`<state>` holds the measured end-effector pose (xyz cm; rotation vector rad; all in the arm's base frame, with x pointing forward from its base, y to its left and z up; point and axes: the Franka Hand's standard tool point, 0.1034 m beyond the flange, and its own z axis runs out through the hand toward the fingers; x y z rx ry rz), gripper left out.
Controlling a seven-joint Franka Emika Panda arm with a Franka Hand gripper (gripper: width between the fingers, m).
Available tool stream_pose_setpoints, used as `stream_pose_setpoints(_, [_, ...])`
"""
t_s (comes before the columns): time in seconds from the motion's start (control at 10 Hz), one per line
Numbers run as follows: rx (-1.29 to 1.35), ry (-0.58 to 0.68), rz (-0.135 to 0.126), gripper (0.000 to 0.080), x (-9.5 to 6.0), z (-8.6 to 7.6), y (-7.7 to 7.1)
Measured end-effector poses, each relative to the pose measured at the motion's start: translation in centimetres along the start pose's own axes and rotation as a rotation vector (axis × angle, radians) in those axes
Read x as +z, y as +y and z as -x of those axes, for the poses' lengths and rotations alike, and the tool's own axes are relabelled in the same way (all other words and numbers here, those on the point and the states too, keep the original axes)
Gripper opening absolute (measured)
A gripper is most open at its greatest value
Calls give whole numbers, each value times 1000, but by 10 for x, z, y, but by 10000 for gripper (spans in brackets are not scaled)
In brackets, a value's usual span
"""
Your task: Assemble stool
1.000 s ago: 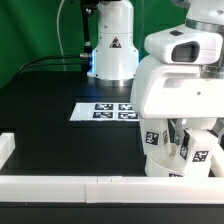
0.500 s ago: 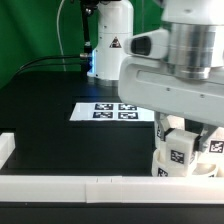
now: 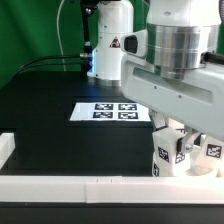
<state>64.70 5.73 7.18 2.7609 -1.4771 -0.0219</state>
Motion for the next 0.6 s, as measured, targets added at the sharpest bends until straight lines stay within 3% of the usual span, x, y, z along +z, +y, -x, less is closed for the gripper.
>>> stream_pose_setpoints(0.1, [-6,0,0,424,1,0,0])
stream_pose_setpoints(0.2, [-7,0,-2,569,-1,1,-1])
stream_pose_setpoints(0.3, [-12,-1,-14,569,-11,4,-3])
stream_pose_setpoints(0.4, [-19,-9,-27,635,-29,4,-4])
stream_pose_setpoints(0.5, [-25,-19,-39,647,-48,4,-4])
stream_pose_setpoints(0.6, [-26,-17,-45,647,-53,3,-5])
